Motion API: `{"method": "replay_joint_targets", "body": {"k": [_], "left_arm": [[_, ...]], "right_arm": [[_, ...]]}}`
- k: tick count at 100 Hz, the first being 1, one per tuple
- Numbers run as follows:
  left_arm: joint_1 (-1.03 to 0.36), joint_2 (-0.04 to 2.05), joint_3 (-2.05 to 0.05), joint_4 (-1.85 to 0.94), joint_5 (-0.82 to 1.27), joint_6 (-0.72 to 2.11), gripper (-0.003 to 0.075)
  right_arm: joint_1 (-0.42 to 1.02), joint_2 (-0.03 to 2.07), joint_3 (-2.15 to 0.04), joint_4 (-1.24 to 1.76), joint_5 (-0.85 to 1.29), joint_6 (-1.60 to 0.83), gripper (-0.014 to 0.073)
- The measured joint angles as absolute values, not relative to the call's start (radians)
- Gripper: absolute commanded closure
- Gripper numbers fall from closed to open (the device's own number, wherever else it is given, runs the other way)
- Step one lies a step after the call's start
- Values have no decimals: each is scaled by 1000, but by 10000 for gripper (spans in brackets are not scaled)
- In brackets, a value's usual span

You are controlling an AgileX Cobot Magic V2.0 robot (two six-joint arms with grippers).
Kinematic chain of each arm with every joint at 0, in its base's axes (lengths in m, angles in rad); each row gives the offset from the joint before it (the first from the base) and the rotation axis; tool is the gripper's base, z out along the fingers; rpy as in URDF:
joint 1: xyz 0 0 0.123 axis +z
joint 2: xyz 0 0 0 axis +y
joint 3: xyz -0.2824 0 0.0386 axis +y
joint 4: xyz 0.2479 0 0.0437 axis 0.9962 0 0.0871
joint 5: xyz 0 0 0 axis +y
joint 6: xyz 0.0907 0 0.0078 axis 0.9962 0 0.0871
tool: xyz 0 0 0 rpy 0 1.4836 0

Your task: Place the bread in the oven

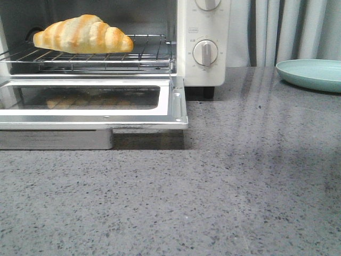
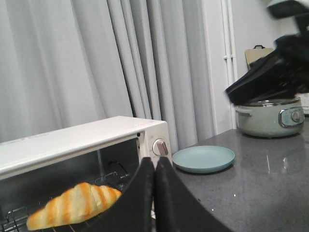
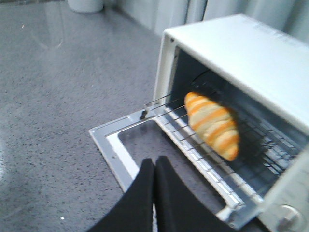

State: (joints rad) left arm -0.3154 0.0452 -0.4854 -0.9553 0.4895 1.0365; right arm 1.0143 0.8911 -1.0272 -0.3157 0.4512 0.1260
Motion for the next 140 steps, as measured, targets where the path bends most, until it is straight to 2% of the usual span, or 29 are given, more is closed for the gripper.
{"method": "replay_joint_targets", "body": {"k": [30, 44, 140], "left_arm": [[-315, 45, -414, -949, 480, 1037, 741], [-315, 45, -414, -949, 453, 1035, 741], [-311, 45, -394, -956, 431, 1035, 741]], "right_arm": [[1014, 250, -780, -505, 737, 126, 660], [1014, 75, -744, -516, 841, 126, 661], [1014, 54, -719, -516, 856, 126, 662]]}}
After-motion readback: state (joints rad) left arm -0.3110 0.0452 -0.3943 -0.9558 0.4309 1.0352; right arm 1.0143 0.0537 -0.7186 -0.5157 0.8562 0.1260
